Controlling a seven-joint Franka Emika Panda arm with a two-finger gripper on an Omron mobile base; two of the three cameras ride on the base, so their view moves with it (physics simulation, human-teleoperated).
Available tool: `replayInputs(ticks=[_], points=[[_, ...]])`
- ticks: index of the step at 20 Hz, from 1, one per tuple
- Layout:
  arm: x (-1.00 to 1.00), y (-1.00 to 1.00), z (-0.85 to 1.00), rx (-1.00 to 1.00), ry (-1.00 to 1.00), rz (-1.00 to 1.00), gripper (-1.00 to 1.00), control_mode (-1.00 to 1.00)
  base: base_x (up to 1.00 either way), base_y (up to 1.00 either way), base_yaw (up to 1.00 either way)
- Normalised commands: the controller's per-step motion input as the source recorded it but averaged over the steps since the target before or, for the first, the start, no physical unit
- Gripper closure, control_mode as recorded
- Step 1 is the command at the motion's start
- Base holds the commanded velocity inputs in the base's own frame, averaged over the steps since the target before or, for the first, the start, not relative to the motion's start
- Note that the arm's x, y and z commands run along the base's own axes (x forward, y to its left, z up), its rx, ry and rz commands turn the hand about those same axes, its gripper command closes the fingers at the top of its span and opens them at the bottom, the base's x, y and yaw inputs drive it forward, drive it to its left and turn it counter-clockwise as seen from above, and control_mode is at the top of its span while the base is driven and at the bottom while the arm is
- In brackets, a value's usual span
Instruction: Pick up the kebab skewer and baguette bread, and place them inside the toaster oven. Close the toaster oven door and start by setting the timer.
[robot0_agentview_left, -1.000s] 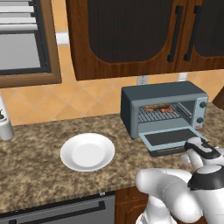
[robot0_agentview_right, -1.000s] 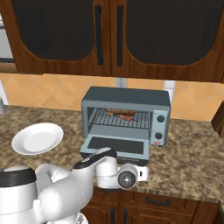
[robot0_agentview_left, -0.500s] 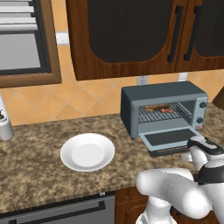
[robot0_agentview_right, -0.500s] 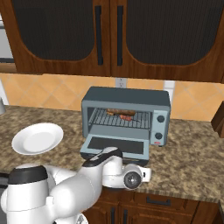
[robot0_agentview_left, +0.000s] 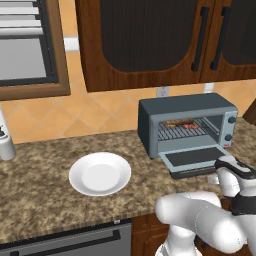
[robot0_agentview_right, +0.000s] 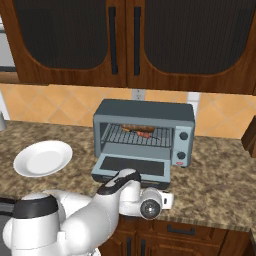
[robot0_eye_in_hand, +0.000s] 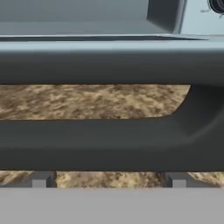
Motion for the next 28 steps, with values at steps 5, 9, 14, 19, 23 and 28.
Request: replayInputs(ticks=[5, 9, 14, 19, 23, 28], points=[[0.04, 0.07, 0.32, 0.00, -0.06, -0.01, -1.00, -1.00, 0.00, 0.00, 0.00], [0.00, 0.00, 0.56, 0.00, -0.02, -0.01, -1.00, -1.00, 0.00, 0.00, 0.00], [0.03, 0.00, 0.62, 0.00, -0.05, 0.00, -1.00, -1.00, 0.00, 0.00, 0.00], [0.10, 0.05, 0.56, 0.00, -0.07, 0.00, -1.00, -1.00, 0.00, 0.00, 0.00], [0.19, 0.10, 0.50, 0.00, -0.07, 0.00, -1.00, -1.00, 0.00, 0.00, 0.00], [0.27, 0.15, 0.44, 0.00, -0.05, 0.00, -1.00, -1.00, 0.00, 0.00, 0.00]])
